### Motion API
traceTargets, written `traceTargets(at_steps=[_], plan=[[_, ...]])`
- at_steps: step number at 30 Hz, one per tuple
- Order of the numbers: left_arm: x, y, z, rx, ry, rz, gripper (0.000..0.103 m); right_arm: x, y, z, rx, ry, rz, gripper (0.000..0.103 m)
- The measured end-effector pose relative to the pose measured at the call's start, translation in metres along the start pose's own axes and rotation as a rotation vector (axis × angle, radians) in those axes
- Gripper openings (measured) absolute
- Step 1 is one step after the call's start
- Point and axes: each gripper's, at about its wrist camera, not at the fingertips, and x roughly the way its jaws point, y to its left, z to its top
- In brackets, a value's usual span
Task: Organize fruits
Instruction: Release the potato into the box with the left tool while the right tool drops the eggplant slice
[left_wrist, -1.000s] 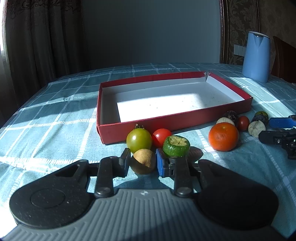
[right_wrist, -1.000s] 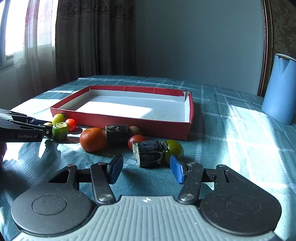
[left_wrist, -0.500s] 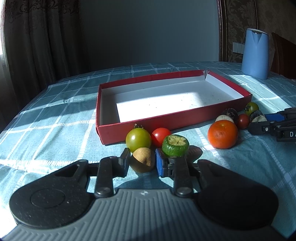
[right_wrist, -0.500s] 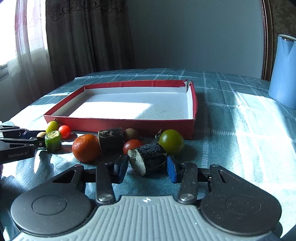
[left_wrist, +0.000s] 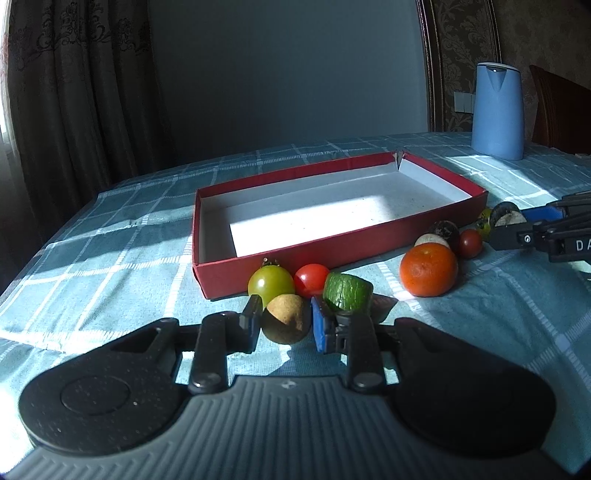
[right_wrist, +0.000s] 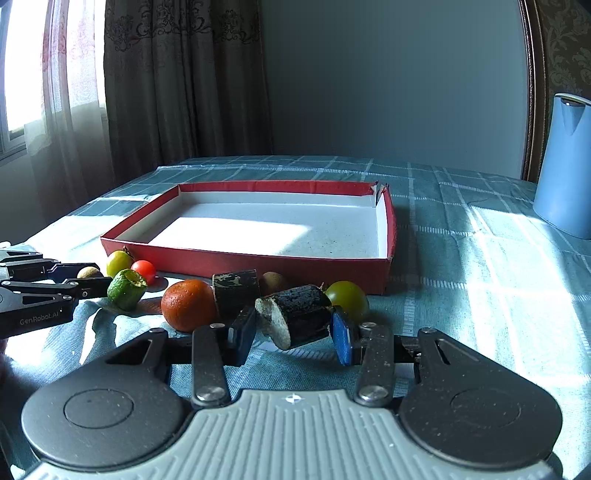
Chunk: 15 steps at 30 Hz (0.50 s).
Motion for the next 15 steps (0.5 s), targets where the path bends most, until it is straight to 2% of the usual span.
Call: traceTargets(at_steps=[5, 9, 12, 15], plan=[[0.001, 0.002, 0.025, -0.029, -0.026, -0.072, 0.025, 0.002, 0.001, 0.024, -0.04, -0.071, -0.043, 0.042], [0.015, -0.002, 0.048, -0.017, -0.043, -0.056, 0.025, 0.026, -0.004, 0.047, -0.033, -0.087, -0.084, 0.042], [0.039, 0.002, 0.063, -0.049, -0.016, -0.05, 0.025, 0.058, -0.008, 0.064, -0.033, -0.074, -0.132, 0.042], [0.07, 0.006, 0.075, -0.07, 0.03, 0.003, 0.025, 0.091, -0.018, 0.075, -0.013, -0.029, -0.166, 0.042]])
